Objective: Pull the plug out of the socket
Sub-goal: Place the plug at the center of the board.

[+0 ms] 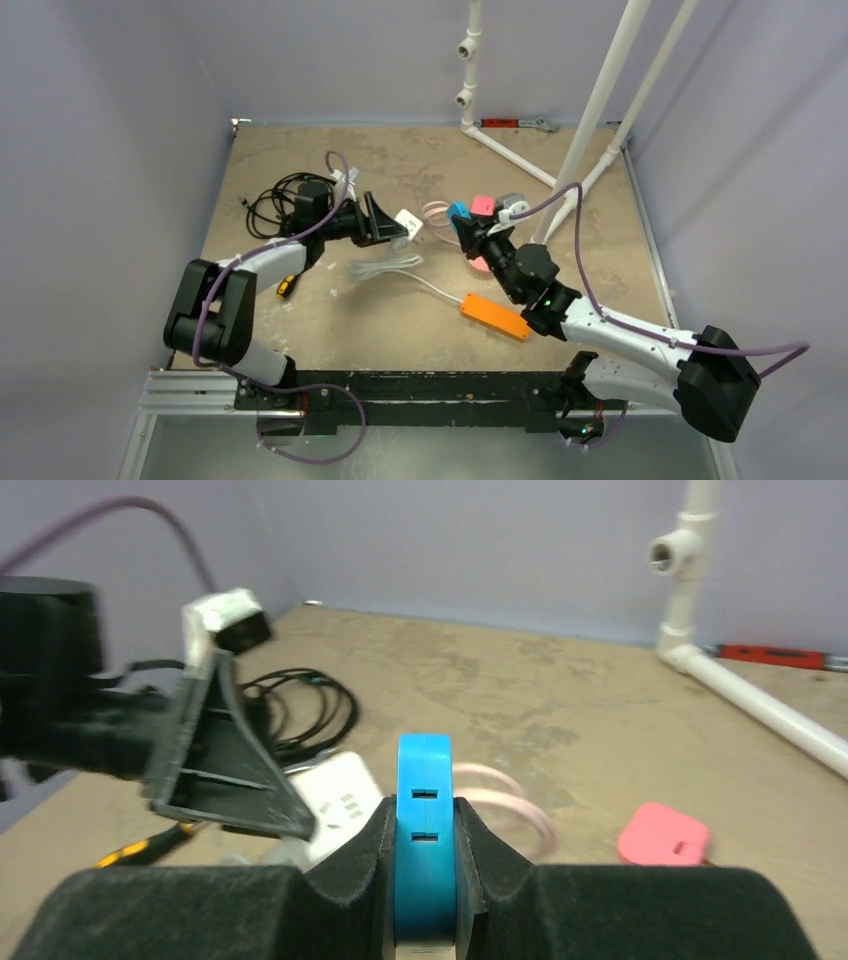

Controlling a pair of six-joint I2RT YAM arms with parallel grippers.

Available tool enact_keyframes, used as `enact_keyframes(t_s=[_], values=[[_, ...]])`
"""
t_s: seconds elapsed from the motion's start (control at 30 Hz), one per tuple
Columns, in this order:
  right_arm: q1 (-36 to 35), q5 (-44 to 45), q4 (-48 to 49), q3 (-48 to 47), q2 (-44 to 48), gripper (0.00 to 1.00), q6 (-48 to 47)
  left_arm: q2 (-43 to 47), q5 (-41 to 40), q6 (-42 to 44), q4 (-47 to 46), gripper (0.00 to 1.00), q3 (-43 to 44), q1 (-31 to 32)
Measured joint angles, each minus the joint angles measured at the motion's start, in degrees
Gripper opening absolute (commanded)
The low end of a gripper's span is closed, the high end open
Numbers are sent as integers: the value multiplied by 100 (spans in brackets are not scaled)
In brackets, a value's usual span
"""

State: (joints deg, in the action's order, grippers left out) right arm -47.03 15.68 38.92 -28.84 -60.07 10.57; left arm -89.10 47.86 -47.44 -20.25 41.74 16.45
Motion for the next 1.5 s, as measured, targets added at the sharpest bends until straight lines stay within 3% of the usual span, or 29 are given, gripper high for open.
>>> enact_keyframes(t_s=[0.2,0.4,0.67,1.27,1.5], values=[[-444,2267,-997,-1165,-752,0,-315,614,-629,546,754,0,129,-330],[-275,3346,-2651,-2743,-2149,0,-22,975,-1099,1235,1762,0,306,-293],[457,3484,-4446,-3965,-3805,0,518,1047,-1084,1434,1998,0,350,-293],[1456,3709,-5101,-4874,-5534,0,549,1099,-1080,1661,2214,0,382,-291],[1558,3484,-5187,-5130,-5757,19,542,1134,-1075,1700,2256,0,382,-269]])
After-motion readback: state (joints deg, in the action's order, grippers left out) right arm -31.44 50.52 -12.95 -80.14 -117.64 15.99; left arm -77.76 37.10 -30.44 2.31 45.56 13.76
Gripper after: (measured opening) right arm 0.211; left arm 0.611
